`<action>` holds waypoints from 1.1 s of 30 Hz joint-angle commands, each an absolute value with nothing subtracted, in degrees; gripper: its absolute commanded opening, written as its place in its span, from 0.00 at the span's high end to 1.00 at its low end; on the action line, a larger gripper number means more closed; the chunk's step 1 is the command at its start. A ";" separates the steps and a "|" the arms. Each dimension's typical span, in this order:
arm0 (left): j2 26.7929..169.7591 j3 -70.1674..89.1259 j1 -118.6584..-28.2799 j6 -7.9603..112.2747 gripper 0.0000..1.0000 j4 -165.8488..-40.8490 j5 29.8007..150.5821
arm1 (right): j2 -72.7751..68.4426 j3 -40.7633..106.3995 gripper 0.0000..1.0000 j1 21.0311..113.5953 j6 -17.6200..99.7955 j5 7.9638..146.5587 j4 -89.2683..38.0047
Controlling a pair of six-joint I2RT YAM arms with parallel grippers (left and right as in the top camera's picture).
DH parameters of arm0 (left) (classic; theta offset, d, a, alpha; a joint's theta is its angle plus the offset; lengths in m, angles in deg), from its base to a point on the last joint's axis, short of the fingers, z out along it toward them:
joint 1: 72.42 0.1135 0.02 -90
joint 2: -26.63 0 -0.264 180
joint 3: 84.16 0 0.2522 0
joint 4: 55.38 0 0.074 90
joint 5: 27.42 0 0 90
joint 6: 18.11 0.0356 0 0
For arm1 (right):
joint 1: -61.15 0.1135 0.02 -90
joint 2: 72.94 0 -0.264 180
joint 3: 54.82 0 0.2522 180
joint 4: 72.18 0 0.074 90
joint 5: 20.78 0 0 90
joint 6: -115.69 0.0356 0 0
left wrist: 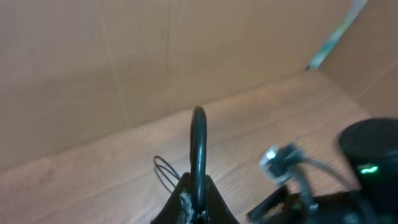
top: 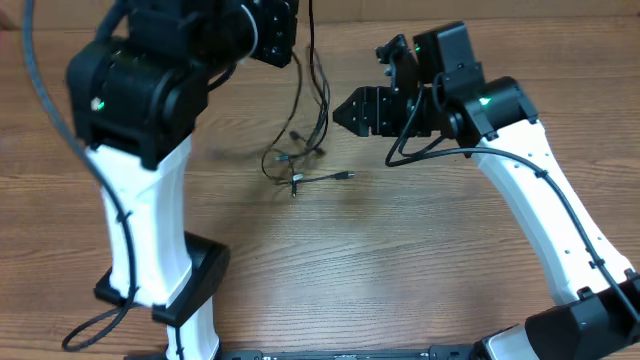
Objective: Untangle cables
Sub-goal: 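Grasp a long black cable with the left gripper and drag it leftward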
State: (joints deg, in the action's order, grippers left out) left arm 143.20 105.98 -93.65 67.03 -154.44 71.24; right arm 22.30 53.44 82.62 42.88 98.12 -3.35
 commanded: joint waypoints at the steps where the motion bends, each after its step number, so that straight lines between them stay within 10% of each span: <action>1: 137.70 106.24 -92.67 63.42 0.96 -151.69 72.75 | 24.88 54.53 0.30 83.28 44.21 97.12 -3.50; 24: 128.71 106.24 -84.32 56.43 0.96 -140.54 76.99 | 33.47 54.69 0.31 83.32 52.89 96.22 -13.53; 33: 129.15 106.24 -84.32 44.26 0.96 -132.04 37.60 | 33.65 53.02 0.29 83.30 52.43 87.00 -9.40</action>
